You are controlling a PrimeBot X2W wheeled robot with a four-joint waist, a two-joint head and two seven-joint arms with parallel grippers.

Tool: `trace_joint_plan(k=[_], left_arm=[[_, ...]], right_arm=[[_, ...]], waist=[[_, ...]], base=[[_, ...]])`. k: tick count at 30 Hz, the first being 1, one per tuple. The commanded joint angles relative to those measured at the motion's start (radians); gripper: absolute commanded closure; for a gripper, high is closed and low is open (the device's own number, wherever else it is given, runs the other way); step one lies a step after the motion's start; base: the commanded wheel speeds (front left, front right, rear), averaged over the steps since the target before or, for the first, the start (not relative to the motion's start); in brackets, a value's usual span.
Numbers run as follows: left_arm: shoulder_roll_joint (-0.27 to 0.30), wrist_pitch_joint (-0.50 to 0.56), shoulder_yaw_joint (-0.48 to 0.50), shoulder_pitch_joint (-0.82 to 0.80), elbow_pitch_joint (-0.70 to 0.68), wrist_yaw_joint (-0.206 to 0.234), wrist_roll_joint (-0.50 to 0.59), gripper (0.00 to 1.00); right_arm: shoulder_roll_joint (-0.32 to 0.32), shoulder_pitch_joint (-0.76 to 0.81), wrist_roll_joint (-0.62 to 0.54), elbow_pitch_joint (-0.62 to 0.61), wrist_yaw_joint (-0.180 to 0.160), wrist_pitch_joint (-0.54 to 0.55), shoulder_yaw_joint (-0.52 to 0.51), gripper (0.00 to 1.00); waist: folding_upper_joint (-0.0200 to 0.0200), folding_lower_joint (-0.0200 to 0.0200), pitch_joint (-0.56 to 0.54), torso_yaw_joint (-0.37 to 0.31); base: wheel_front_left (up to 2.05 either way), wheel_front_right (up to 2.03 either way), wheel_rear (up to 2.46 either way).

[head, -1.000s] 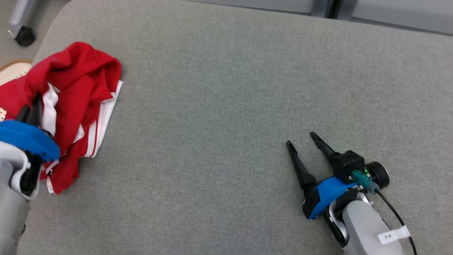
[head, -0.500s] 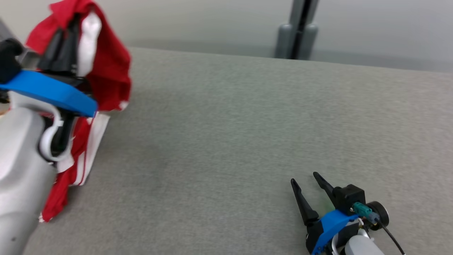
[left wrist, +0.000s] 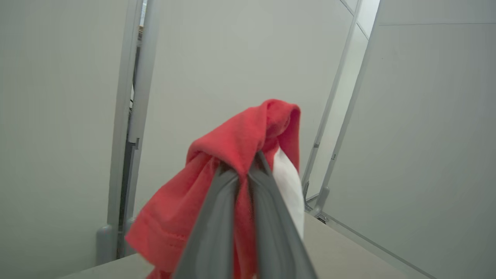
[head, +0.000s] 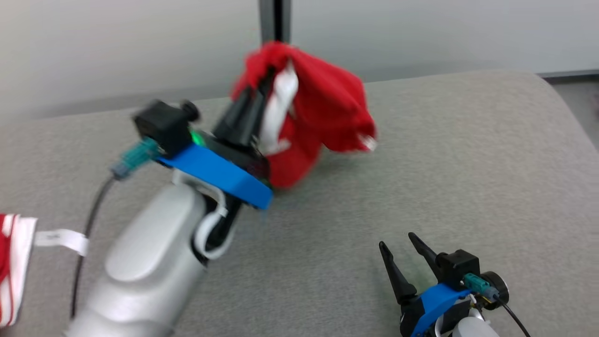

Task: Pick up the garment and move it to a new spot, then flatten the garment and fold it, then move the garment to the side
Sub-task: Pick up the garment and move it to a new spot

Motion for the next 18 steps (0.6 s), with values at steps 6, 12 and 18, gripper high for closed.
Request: trace_joint_plan(k=[6, 12, 18], left_arm=[[-0.059, -0.005, -0.066, 0.086, 0.089, -0.002, 0.022, 1.0], [-0.069, -0.005, -0.002, 0.16, 0.215, -0.002, 0.058, 0.0], [-0.044, -0.004, 0.178, 0.277, 0.228, 0.011, 0.154, 0.0]], right_arm=[[-0.003, 0.022, 0.013, -0.01, 0.0, -0.001, 0.004, 0.0], [-0.003, 0.033, 0.035, -0.027, 0.0, -0.001, -0.013, 0.0], [-0.003, 0.052, 0.026, -0.046, 0.0, -0.001, -0.04, 0.0]], waist=[[0.0, 0.0, -0.02, -0.071], [0.0, 0.0, -0.017, -0.056], [0.0, 0.0, -0.039, 0.0]], base=[[0.0, 0.0, 0.0], [0.0, 0.0, 0.0], [0.0, 0.0, 0.0]])
